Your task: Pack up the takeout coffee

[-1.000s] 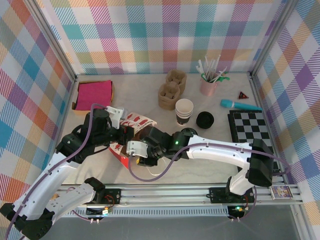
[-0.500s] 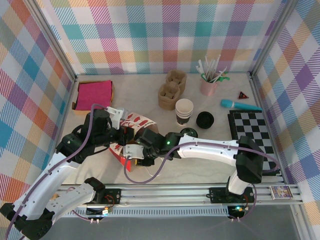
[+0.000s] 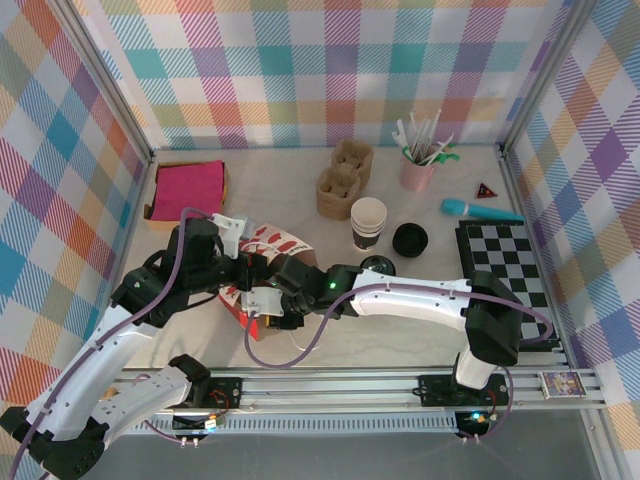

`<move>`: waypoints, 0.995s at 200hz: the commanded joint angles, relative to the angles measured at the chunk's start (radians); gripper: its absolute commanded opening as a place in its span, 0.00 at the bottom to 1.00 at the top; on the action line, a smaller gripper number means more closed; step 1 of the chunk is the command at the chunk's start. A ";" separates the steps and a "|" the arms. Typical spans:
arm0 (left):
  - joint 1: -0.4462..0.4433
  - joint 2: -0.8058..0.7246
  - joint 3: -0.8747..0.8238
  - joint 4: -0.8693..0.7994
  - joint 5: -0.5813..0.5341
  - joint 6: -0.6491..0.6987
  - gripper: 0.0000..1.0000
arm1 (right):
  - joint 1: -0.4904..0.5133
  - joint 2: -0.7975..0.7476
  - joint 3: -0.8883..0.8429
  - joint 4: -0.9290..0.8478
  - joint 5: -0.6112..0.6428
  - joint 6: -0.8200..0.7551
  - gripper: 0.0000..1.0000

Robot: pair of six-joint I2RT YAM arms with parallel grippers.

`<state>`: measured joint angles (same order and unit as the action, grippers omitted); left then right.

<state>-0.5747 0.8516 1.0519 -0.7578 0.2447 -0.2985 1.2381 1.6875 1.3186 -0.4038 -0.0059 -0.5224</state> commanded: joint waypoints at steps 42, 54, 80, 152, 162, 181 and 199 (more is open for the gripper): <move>-0.002 -0.013 0.020 -0.006 -0.004 -0.014 0.00 | 0.004 -0.065 -0.023 0.119 0.063 -0.053 0.36; -0.002 -0.013 0.025 -0.014 -0.013 -0.013 0.00 | 0.003 -0.079 -0.022 0.120 0.075 -0.055 0.37; -0.002 -0.014 0.026 -0.013 -0.013 -0.014 0.00 | 0.001 -0.062 -0.003 0.095 0.097 -0.077 0.39; -0.002 -0.016 0.024 -0.016 -0.029 -0.010 0.00 | 0.009 -0.064 0.002 0.062 0.069 -0.076 0.39; -0.002 -0.016 0.025 -0.023 -0.036 -0.006 0.00 | 0.009 -0.079 0.001 0.053 0.070 -0.077 0.38; 0.000 -0.015 0.023 -0.028 -0.044 0.000 0.00 | 0.009 -0.100 -0.004 0.028 0.089 -0.092 0.39; -0.001 -0.017 0.022 -0.030 -0.045 0.004 0.00 | 0.010 -0.122 -0.024 0.025 0.103 -0.105 0.39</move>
<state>-0.5747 0.8490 1.0584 -0.7589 0.2119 -0.3016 1.2392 1.6260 1.3037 -0.3679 0.0834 -0.5968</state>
